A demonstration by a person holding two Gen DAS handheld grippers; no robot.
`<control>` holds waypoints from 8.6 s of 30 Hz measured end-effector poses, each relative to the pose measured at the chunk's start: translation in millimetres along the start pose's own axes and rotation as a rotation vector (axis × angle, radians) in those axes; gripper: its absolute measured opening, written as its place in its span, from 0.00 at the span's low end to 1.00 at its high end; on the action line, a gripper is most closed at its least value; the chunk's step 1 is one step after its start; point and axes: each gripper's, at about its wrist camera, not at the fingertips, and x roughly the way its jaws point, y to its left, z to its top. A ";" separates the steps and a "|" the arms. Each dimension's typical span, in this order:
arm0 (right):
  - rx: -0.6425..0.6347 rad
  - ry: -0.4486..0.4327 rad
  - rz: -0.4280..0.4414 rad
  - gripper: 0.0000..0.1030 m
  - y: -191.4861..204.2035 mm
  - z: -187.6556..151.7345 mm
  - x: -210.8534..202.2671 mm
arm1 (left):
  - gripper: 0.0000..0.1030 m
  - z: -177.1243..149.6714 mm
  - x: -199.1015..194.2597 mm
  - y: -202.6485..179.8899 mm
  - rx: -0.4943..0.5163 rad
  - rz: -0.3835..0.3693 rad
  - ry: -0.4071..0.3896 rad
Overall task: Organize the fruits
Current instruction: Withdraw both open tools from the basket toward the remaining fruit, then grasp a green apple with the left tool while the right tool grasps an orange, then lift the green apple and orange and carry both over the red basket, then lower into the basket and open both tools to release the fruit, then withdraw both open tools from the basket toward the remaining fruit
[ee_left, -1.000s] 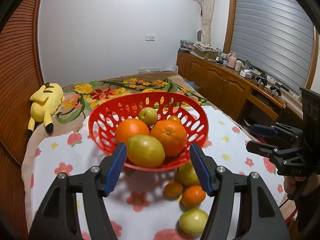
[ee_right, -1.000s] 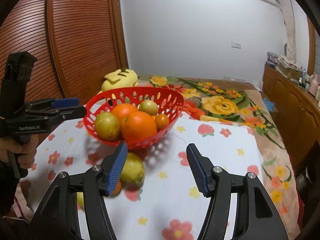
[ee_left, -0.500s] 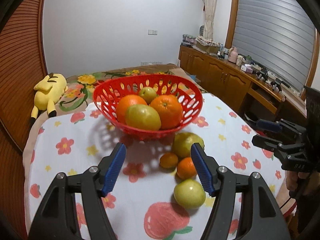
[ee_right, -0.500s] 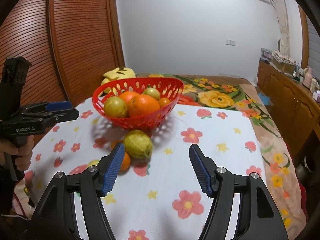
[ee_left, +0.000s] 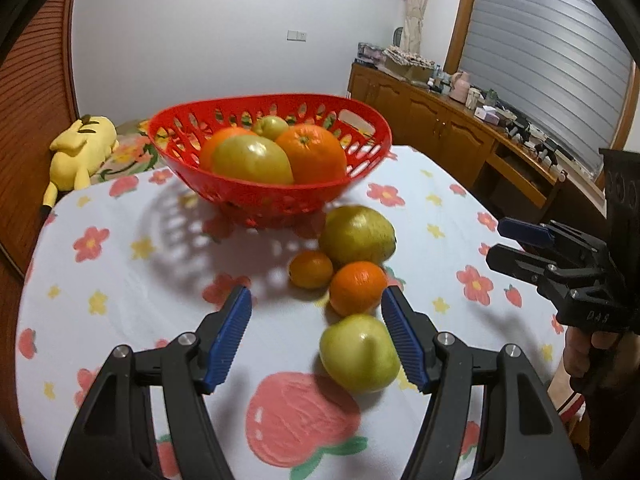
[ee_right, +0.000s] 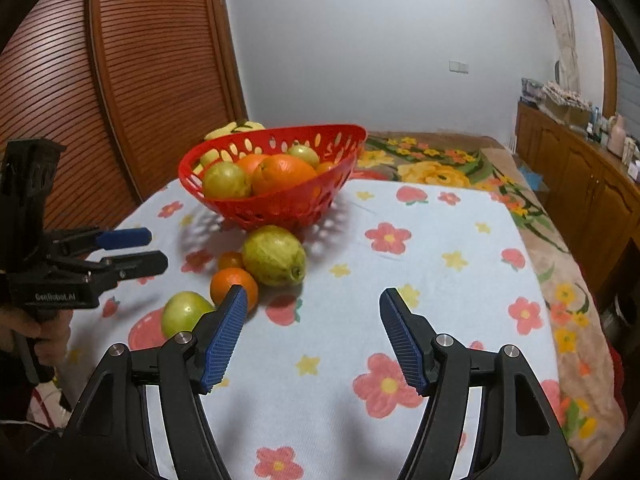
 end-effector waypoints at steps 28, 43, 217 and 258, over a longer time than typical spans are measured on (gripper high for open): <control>0.006 0.041 0.027 0.69 1.7 -8.7 11.5 | 0.51 -25.1 37.0 -13.7 0.002 -0.119 0.114; -0.016 0.068 0.090 0.69 27.0 -4.2 40.4 | 0.51 -18.5 -1.8 14.2 -0.012 -0.024 0.017; -0.158 0.062 0.138 0.50 -22.9 149.0 135.3 | 0.56 173.8 92.6 94.3 -0.006 0.077 -0.024; -0.143 0.024 0.114 0.59 37.2 62.3 33.8 | 0.63 73.7 -34.5 37.3 0.050 0.059 -0.139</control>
